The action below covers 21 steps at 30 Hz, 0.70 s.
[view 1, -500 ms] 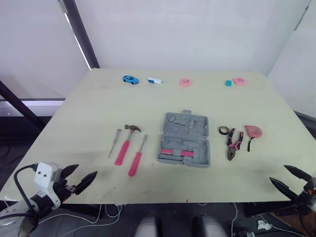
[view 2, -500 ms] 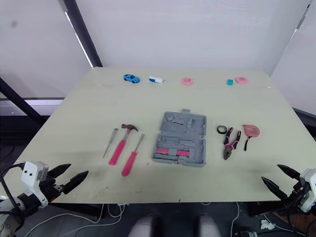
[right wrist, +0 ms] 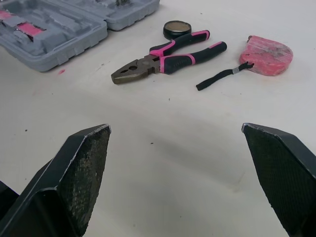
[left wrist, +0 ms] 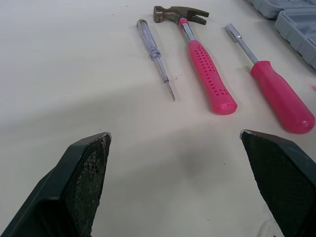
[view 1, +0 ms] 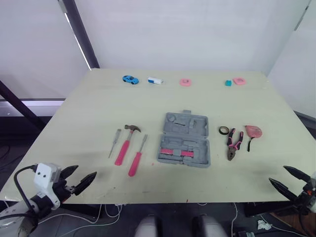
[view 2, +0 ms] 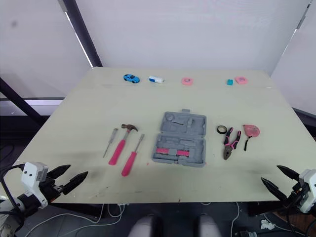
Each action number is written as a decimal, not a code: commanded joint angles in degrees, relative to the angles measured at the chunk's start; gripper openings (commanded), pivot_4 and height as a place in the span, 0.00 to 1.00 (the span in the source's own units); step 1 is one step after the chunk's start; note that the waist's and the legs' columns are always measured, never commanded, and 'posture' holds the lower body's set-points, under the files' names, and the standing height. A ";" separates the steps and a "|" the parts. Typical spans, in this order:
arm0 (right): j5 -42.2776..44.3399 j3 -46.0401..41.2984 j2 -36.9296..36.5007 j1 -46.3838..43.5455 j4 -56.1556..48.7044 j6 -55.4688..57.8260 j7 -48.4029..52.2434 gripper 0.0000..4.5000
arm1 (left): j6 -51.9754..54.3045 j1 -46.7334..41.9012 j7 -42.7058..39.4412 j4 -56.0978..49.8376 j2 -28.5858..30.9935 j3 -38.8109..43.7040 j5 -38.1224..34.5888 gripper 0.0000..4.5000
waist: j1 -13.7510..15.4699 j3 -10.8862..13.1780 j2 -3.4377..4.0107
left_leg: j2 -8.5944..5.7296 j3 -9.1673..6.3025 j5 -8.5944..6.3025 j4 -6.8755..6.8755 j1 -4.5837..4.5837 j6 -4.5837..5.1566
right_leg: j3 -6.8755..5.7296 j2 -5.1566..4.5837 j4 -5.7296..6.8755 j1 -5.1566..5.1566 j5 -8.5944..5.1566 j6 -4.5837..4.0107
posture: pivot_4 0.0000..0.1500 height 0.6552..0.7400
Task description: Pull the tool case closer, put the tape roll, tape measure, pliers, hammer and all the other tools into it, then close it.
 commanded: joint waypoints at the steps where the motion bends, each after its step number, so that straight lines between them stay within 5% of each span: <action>1: 0.39 -0.87 -0.39 -0.02 -0.79 -0.59 -0.32 1.00 | -1.37 -0.39 -0.35 -0.28 1.00 0.62 0.01 0.99 | 0.00 0.00 -0.01 | 0.00 0.00 0.00 0.00 0.00 0.00 | 0.00 0.00 0.00 0.00 0.00 0.00 | 1.00 0.99; 13: -1.09 0.42 -0.71 -4.06 -2.93 2.18 -5.55 1.00 | 1.44 -7.28 -2.37 1.30 4.74 -1.33 -0.26 0.99 | -0.01 0.00 0.00 | -0.05 0.12 0.01 0.01 0.00 0.01 | 0.00 0.04 0.04 0.02 0.02 -0.03 | 1.00 0.99; 21: -1.68 5.55 -2.53 -10.32 -10.71 12.33 -9.67 1.00 | 0.91 -20.17 -5.01 9.84 8.20 -9.64 3.68 0.99 | -0.01 0.00 0.01 | -0.09 0.30 0.02 0.03 -0.01 0.02 | 0.00 0.17 0.11 0.01 0.11 -0.17 | 1.00 0.99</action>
